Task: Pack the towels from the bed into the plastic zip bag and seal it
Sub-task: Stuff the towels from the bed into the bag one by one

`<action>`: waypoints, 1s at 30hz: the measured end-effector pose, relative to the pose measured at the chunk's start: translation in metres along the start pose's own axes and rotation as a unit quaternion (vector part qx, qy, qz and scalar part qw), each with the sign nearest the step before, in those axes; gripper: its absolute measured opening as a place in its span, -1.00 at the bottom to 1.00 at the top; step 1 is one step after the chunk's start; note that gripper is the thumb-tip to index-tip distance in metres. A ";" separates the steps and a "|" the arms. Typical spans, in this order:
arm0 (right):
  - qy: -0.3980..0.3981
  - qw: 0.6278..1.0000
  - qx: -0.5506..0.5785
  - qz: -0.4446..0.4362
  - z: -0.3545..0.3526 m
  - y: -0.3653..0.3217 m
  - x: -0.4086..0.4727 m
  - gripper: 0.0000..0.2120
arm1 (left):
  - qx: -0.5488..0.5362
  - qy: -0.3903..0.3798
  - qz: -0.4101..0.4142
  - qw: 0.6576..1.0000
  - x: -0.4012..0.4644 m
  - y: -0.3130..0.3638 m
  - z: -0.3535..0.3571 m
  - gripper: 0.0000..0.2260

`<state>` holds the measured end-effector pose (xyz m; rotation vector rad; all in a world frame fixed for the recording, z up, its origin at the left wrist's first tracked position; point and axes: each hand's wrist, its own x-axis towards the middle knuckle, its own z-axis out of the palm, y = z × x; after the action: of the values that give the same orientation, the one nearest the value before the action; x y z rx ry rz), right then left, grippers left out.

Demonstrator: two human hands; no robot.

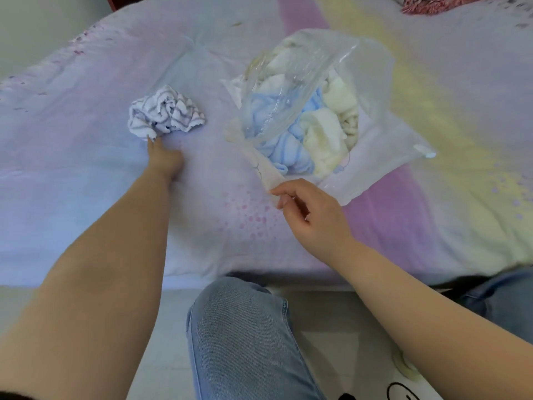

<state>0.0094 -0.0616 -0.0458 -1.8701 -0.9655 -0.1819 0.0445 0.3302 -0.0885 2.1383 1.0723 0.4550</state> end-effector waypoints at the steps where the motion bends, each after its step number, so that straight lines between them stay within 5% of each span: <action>1: -0.003 1.000 0.002 0.009 0.000 -0.001 0.000 -0.83 | -0.004 0.002 0.003 1.000 0.000 -0.004 0.002 -0.46; 7: -0.021 0.999 0.015 0.043 -0.005 -0.003 -0.002 -0.81 | -0.174 0.076 0.056 0.980 -0.132 0.024 0.014 -0.67; 11: 0.039 0.992 -0.071 -0.099 -0.009 0.001 -0.017 -0.74 | -0.286 0.091 0.096 0.949 -0.232 0.059 -0.001 -0.79; 16: -0.042 0.996 -0.032 -0.075 -0.008 -0.003 -0.036 -0.24 | -0.419 -0.091 0.109 0.897 -0.337 0.108 -0.024 -0.74; 20: -0.057 0.996 0.061 0.034 -0.022 -0.015 -0.040 -0.14 | -0.543 -0.301 0.097 0.778 -0.371 0.128 -0.028 -0.83; 21: -0.054 0.994 0.084 0.055 -0.027 -0.016 -0.041 -0.22 | -0.545 -0.296 0.096 0.778 -0.372 0.130 -0.029 -0.85; 23: -0.067 0.990 0.096 0.084 -0.039 -0.017 -0.042 -0.55 | -0.430 -0.207 0.153 0.866 -0.367 0.121 -0.024 -0.88; 25: -0.067 0.988 0.047 0.129 -0.050 -0.024 -0.039 -0.68 | -0.155 -0.118 0.261 0.945 -0.358 0.100 -0.014 -0.46; 27: -0.054 0.982 0.036 0.178 -0.061 -0.030 -0.035 -0.64 | -0.007 -0.132 0.273 0.953 -0.361 0.083 0.006 -0.14; 28: -0.054 0.978 0.039 0.196 -0.069 -0.033 -0.033 -0.66 | 0.005 -0.133 0.276 0.952 -0.367 0.081 0.015 -0.16; 30: -0.068 0.980 0.003 0.187 -0.082 -0.044 -0.034 -0.77 | -0.054 -0.076 0.287 0.953 -0.377 0.084 0.029 -0.57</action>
<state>-0.0204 -0.1386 0.0092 -2.0395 -0.6840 0.1768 -0.1169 -0.0194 -0.0494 2.3208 0.3148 0.5841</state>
